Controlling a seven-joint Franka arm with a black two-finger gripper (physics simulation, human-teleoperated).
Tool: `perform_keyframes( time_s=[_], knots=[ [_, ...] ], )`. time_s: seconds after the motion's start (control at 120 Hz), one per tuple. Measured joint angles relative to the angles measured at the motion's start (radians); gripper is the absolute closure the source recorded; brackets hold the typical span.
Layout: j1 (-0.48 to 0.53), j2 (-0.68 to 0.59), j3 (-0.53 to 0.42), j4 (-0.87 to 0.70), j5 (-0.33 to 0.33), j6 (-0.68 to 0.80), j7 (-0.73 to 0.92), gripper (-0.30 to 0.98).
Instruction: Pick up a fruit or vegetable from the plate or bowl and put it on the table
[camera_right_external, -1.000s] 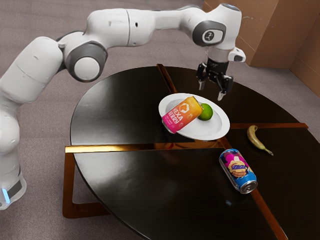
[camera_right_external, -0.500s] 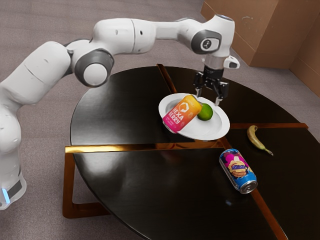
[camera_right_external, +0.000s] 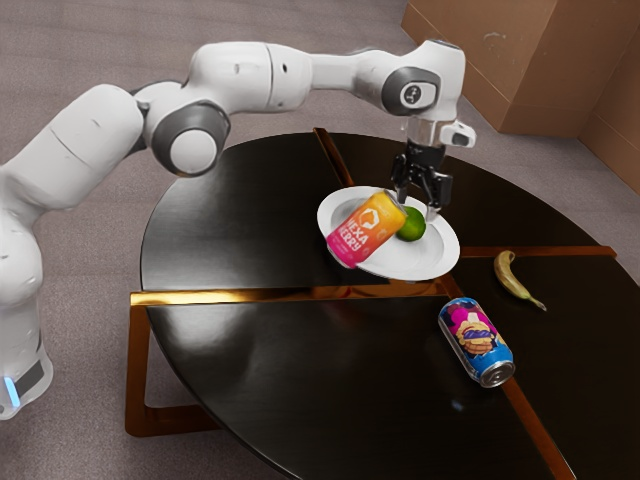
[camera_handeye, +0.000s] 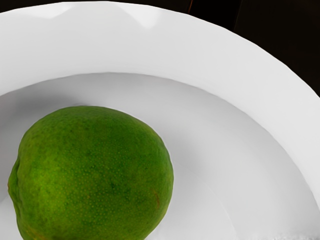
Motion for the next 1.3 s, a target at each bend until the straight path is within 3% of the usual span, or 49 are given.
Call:
perform_keyframes(
  time_s=[0.533, 1.3],
  knots=[
    [0.011, 0.026, 0.024, 0.000, -0.009, 0.001, 0.177, 0.00],
    [0.014, 0.063, 0.018, 0.012, -0.010, 0.026, 0.263, 0.00]
  ],
)
